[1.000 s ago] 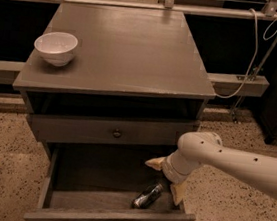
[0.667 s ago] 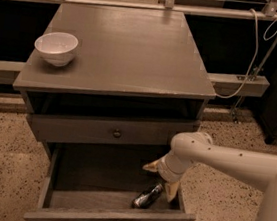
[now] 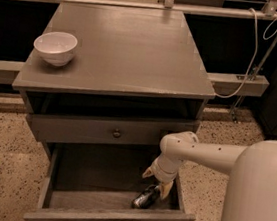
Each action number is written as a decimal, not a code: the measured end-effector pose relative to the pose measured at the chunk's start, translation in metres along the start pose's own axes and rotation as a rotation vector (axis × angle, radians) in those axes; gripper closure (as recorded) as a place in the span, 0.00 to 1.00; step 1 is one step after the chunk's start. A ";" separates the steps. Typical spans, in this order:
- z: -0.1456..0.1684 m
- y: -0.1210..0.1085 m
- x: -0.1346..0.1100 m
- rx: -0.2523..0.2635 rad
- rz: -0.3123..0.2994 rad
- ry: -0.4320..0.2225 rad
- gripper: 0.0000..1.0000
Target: Pick redbull can from middle drawer and place on counter
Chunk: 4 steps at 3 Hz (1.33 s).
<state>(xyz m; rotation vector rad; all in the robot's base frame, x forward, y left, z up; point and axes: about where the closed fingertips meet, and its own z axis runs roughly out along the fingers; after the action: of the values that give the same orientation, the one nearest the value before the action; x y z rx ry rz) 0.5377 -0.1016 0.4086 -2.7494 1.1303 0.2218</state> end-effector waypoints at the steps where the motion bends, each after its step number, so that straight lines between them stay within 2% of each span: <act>1: 0.025 0.010 0.010 -0.028 0.028 -0.007 0.27; 2: 0.046 0.014 0.012 -0.034 0.038 -0.012 0.41; 3: 0.048 0.006 0.003 0.013 0.018 -0.013 0.71; 4: 0.007 -0.001 -0.010 0.182 -0.005 -0.004 0.99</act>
Offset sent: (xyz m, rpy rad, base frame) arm -0.0047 -0.0080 -0.0712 -0.0185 0.0419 -0.0396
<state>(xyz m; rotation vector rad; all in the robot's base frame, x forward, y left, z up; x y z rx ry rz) 0.5309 -0.0923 0.4042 -2.5904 1.0851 0.1175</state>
